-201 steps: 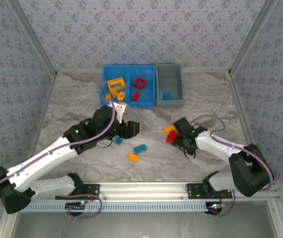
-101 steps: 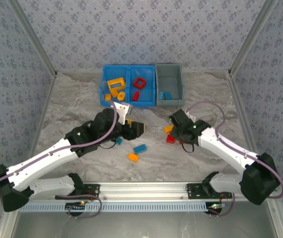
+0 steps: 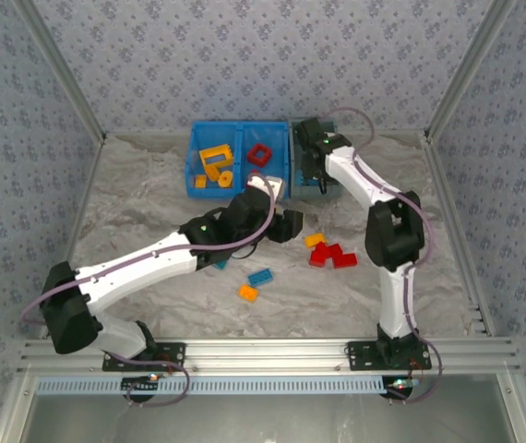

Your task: Sort the legos into containers by color

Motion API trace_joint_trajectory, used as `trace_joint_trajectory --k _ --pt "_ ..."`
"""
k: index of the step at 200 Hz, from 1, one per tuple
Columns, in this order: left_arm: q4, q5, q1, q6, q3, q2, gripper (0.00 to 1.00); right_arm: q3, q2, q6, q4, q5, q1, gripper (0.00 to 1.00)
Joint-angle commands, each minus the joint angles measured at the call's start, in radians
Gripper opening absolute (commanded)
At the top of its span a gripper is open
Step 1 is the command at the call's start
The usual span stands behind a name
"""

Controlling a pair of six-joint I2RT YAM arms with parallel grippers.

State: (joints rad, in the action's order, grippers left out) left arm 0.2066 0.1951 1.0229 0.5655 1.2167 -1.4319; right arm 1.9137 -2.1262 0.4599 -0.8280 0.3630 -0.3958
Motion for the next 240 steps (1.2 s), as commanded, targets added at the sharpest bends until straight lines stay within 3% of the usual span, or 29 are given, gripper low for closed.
trace_joint_trajectory --k 1,33,56,85,107,180,240 --pt "-0.049 -0.012 0.002 -0.013 0.063 -0.026 0.67 0.137 -0.110 -0.078 -0.114 0.049 0.024 0.39" --pt "-0.041 -0.019 0.002 -0.010 0.072 -0.044 0.67 0.248 -0.233 -0.094 -0.143 0.065 0.030 0.41" --pt "-0.032 -0.017 0.002 -0.010 0.061 -0.040 0.67 0.298 -0.279 -0.094 -0.163 0.087 0.030 0.50" --pt "-0.014 -0.019 0.002 -0.006 0.045 -0.033 0.67 0.301 -0.264 -0.088 -0.165 0.091 0.027 0.63" --pt "0.002 -0.016 0.002 0.004 0.027 -0.023 0.67 0.289 -0.215 -0.090 -0.152 0.090 0.018 0.66" --pt "0.117 0.041 0.001 0.057 -0.050 0.045 0.67 0.224 0.069 -0.085 -0.120 0.101 -0.028 0.64" --pt "0.230 0.060 -0.004 0.070 -0.132 0.113 0.67 -0.243 0.545 -0.041 0.075 0.048 -0.098 0.64"
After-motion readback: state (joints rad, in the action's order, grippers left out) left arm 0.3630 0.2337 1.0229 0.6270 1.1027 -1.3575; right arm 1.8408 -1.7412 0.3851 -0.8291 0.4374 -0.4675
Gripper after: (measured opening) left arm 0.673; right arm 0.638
